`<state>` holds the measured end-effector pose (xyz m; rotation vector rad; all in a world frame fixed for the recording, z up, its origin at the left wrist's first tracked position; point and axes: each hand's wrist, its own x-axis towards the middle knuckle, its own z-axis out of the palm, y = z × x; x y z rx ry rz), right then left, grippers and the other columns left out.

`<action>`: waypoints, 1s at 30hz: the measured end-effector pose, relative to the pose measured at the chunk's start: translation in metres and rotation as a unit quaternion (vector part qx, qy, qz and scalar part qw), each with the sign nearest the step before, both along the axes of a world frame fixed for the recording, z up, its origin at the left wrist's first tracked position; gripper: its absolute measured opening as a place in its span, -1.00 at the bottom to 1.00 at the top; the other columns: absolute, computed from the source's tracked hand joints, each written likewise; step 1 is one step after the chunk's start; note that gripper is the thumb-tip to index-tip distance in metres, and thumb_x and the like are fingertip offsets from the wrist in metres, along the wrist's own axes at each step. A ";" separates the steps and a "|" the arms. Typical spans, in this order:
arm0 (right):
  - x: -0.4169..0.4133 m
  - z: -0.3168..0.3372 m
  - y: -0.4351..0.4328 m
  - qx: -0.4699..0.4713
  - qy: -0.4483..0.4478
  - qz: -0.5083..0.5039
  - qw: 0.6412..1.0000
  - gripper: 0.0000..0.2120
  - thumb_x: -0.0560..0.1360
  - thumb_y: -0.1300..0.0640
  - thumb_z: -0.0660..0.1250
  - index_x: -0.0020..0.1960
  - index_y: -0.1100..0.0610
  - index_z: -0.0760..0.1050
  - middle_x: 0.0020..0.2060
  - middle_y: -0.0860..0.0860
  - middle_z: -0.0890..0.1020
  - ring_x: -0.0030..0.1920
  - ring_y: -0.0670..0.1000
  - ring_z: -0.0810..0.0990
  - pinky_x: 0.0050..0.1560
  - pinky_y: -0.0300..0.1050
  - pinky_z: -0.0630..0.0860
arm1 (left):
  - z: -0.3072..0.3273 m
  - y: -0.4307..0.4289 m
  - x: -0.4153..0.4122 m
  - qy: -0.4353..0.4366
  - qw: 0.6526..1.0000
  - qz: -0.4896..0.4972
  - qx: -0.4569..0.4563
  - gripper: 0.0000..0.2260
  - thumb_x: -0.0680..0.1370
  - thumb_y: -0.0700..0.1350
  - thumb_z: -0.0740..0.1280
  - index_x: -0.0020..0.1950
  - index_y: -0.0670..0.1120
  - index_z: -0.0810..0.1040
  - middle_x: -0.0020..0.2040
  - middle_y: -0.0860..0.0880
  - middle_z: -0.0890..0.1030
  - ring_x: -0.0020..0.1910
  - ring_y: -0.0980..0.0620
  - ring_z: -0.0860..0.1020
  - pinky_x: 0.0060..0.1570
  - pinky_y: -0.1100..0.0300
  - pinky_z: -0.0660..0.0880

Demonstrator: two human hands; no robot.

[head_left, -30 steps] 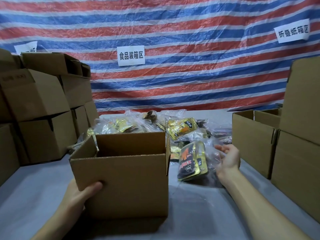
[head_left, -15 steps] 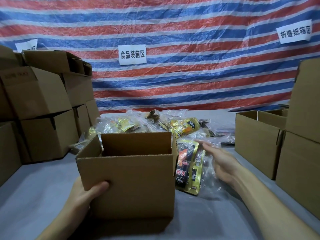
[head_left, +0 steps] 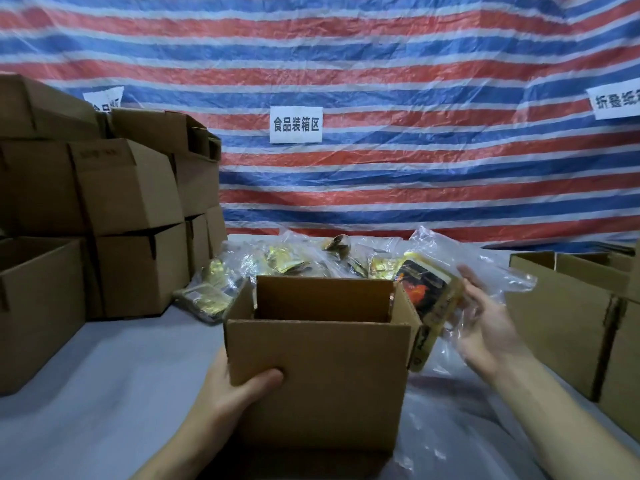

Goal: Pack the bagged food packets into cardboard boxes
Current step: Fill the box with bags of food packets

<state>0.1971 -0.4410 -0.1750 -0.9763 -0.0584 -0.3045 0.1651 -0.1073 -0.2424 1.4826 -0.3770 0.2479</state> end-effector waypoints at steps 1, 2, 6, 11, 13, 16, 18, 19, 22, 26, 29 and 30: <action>-0.001 0.004 0.003 -0.017 0.003 -0.003 1.000 -0.58 0.67 0.13 0.15 -0.12 -0.16 0.72 -0.08 -0.01 0.74 0.08 0.08 0.59 0.08 0.10 0.49 | 0.001 0.000 -0.001 -0.001 1.000 -0.002 -0.001 -0.18 0.03 0.23 0.64 0.18 -0.10 0.57 -0.01 -0.04 0.74 -0.05 0.00 0.71 -0.19 0.27 0.62; -0.003 0.009 0.007 -0.034 0.008 -0.009 0.999 -0.60 0.67 0.13 0.16 -0.11 -0.15 0.72 -0.06 0.01 0.73 0.10 0.08 0.57 0.18 0.10 0.46 | 0.002 0.001 -0.001 -0.003 1.000 -0.007 -0.005 -0.11 0.00 0.30 0.66 0.20 -0.11 0.56 0.00 -0.04 0.74 -0.04 0.00 0.71 -0.17 0.27 0.62; -0.015 0.048 0.021 -0.096 -0.012 -0.038 0.995 -0.73 0.68 0.14 0.18 0.05 -0.08 0.64 -0.05 0.04 0.71 0.01 0.03 0.60 0.18 0.00 0.42 | 0.007 0.001 -0.003 -0.013 1.000 -0.010 -0.005 -0.02 -0.01 0.42 0.63 0.23 -0.12 0.53 0.02 -0.01 0.74 -0.03 0.03 0.71 -0.14 0.27 0.61; -0.036 0.112 0.035 -0.086 -0.071 -0.053 0.992 -0.74 0.68 0.14 0.16 0.03 -0.11 0.59 -0.18 -0.08 0.72 -0.10 -0.06 0.63 0.12 -0.03 0.46 | 0.010 0.001 -0.004 -0.020 0.999 -0.027 0.009 0.02 0.01 0.44 0.61 0.29 -0.11 0.48 0.07 0.03 0.71 0.03 0.03 0.69 -0.11 0.26 0.61; -0.045 0.132 0.042 -0.069 -0.089 -0.041 0.993 -0.77 0.67 0.14 0.15 0.03 -0.10 0.55 -0.20 -0.10 0.71 -0.17 -0.09 0.64 -0.01 -0.05 0.50 | 0.010 0.001 -0.005 -0.019 0.999 -0.040 0.014 0.01 0.01 0.44 0.60 0.30 -0.07 0.48 0.08 0.05 0.70 0.05 0.04 0.68 -0.08 0.26 0.61; -0.054 0.149 0.057 -0.063 -0.093 -0.018 0.993 -0.76 0.68 0.10 0.16 -0.06 -0.09 0.55 -0.29 -0.13 0.66 -0.29 -0.12 0.60 -0.19 -0.10 0.53 | 0.010 0.001 -0.005 -0.020 0.999 -0.044 0.013 -0.03 0.02 0.44 0.60 0.26 -0.05 0.50 0.08 0.02 0.70 0.05 0.02 0.69 -0.07 0.23 0.61; -0.058 0.153 0.068 -0.044 -0.095 0.010 0.994 -0.73 0.69 0.10 0.14 -0.08 -0.07 0.56 -0.33 -0.11 0.65 -0.37 -0.13 0.61 -0.33 -0.18 0.57 | 0.009 0.001 -0.005 -0.018 0.999 -0.044 0.013 -0.03 0.03 0.44 0.60 0.26 -0.07 0.51 0.09 -0.03 0.70 0.05 -0.02 0.69 -0.05 0.18 0.62; -0.058 0.153 0.075 -0.037 -0.096 0.023 0.994 -0.74 0.69 0.11 0.15 -0.05 -0.07 0.57 -0.31 -0.09 0.66 -0.37 -0.12 0.62 -0.35 -0.19 0.59 | 0.009 0.002 -0.004 -0.018 0.999 -0.043 0.013 -0.04 0.03 0.43 0.61 0.26 -0.09 0.52 0.09 -0.06 0.70 0.06 -0.04 0.68 -0.04 0.15 0.62; -0.056 0.146 0.093 -0.060 -0.073 0.040 0.995 -0.76 0.67 0.11 0.17 0.15 -0.08 0.58 -0.14 -0.02 0.70 -0.15 -0.04 0.67 -0.07 -0.06 0.64 | 0.008 0.002 -0.004 -0.021 0.999 -0.036 0.019 -0.15 0.10 0.34 0.63 0.23 -0.08 0.53 0.07 -0.03 0.70 0.03 0.00 0.69 -0.07 0.21 0.60; -0.051 0.131 0.116 -0.089 -0.049 0.050 0.994 -0.76 0.68 0.15 0.15 0.14 -0.06 0.57 -0.10 0.00 0.72 -0.13 -0.02 0.70 -0.15 -0.04 0.66 | 0.006 0.003 -0.003 -0.023 0.999 -0.037 0.024 -0.34 0.20 0.19 0.57 0.22 -0.05 0.54 0.06 0.01 0.71 0.02 0.03 0.69 -0.08 0.23 0.60; -0.049 0.116 0.126 -0.153 -0.043 0.061 0.985 -0.76 0.67 0.11 0.17 0.12 -0.06 0.61 -0.07 0.03 0.74 -0.05 0.02 0.71 -0.05 0.06 0.64 | 0.005 0.004 -0.001 -0.026 0.999 -0.038 0.020 -0.38 0.22 0.16 0.58 0.20 -0.04 0.55 0.04 -0.02 0.71 0.01 0.03 0.69 -0.09 0.24 0.59; -0.048 0.111 0.128 -0.183 -0.040 0.067 0.980 -0.76 0.66 0.10 0.18 0.11 -0.05 0.62 -0.05 0.04 0.74 0.00 0.05 0.70 0.03 0.08 0.62 | 0.004 0.004 0.000 -0.028 0.999 -0.037 0.018 -0.39 0.22 0.16 0.59 0.19 -0.04 0.56 0.04 -0.03 0.71 0.00 0.02 0.69 -0.09 0.24 0.59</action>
